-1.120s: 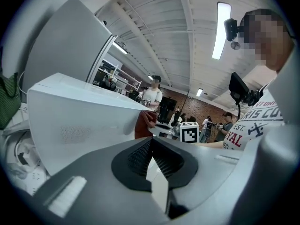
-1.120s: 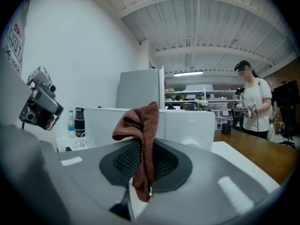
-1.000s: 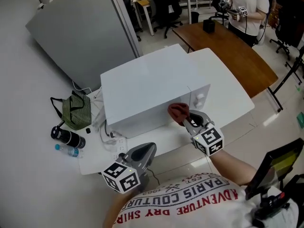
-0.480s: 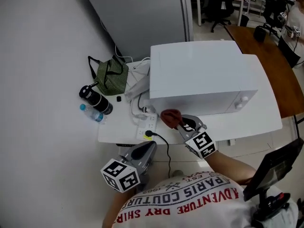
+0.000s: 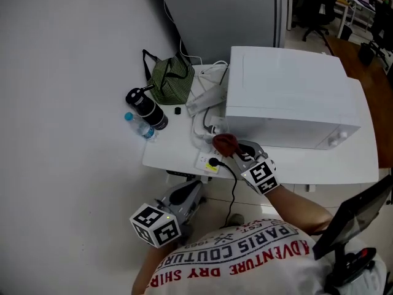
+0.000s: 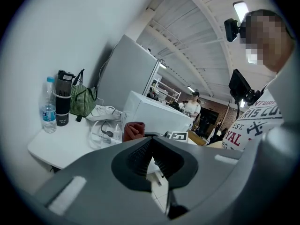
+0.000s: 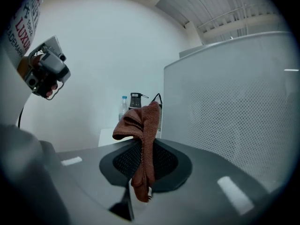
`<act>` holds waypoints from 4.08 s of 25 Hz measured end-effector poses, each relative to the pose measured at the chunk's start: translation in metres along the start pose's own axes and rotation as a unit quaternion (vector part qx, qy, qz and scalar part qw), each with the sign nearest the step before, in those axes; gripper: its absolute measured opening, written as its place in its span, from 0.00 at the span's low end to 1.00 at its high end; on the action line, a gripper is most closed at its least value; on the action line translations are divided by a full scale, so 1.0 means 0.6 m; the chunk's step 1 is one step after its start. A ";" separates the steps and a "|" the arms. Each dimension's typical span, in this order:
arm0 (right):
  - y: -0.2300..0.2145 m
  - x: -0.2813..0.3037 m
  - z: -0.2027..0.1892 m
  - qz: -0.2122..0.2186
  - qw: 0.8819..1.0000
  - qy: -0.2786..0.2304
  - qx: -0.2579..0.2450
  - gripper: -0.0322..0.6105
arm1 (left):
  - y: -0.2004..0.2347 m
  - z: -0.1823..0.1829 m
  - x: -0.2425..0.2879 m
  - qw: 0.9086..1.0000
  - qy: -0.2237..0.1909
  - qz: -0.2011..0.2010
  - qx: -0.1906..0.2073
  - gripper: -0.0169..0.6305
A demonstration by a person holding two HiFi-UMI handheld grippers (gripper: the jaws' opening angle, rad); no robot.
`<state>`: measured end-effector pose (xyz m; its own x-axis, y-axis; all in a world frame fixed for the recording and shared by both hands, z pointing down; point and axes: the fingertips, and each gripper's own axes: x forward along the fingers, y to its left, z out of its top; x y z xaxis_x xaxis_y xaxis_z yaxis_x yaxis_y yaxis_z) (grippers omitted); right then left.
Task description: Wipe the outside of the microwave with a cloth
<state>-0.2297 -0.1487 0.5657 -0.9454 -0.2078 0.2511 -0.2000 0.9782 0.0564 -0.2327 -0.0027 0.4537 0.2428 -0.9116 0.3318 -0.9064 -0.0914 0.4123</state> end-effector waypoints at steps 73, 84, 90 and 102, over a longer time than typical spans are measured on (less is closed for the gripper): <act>-0.152 -0.027 0.322 0.036 0.977 0.147 0.153 0.12 | 0.000 0.152 0.020 0.984 -0.085 -0.146 0.063 0.04; -0.202 -0.002 0.261 0.040 0.949 0.278 0.141 0.12 | -0.009 0.139 0.023 0.986 -0.091 -0.132 0.047 0.04; -0.252 -0.067 0.234 0.042 0.942 0.287 0.171 0.12 | -0.053 0.133 0.063 0.984 -0.082 -0.146 0.054 0.04; -0.406 -0.304 0.155 0.013 0.925 0.276 0.262 0.12 | -0.193 0.115 0.199 0.973 -0.024 -0.211 0.094 0.04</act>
<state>-0.0323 -0.3489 0.4160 -0.7052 -0.0133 0.7089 -0.4136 0.8198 -0.3961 -0.1226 -0.1288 0.3869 0.5937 -0.7950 0.1246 -0.7784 -0.5282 0.3393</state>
